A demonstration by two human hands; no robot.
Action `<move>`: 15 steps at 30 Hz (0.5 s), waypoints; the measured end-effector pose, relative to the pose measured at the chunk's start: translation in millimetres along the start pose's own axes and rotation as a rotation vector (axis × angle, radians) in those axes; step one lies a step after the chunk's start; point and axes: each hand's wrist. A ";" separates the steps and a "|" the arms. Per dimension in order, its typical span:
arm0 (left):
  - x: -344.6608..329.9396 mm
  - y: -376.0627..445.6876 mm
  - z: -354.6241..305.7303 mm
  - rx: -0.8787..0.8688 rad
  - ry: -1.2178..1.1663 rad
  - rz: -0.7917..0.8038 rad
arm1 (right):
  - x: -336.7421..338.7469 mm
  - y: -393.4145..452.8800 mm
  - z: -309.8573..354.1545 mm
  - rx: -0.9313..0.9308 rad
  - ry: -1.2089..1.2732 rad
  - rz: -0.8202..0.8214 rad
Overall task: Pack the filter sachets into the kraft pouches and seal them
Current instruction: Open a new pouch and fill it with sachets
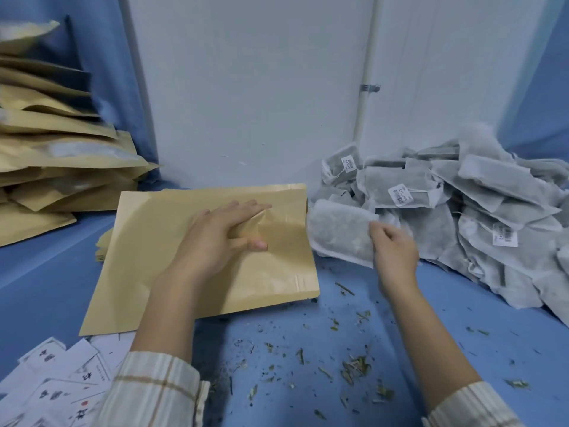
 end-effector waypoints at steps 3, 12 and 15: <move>-1.7 1.1 -8.0 -0.029 -0.032 0.034 | -19.2 -25.7 11.4 0.029 -0.007 0.116; -4.8 2.6 -7.7 -0.014 -0.051 0.050 | -42.3 -36.6 14.1 0.063 -0.107 0.752; -6.4 3.5 -4.8 -0.016 -0.021 0.013 | -40.2 -21.2 3.7 0.308 -0.176 0.362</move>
Point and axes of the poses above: each hand's wrist, its own y-axis towards the middle knuckle, its own x-axis out of the back of the hand, z = x × y, and after that the axes turned 11 degrees about -z, right-handed
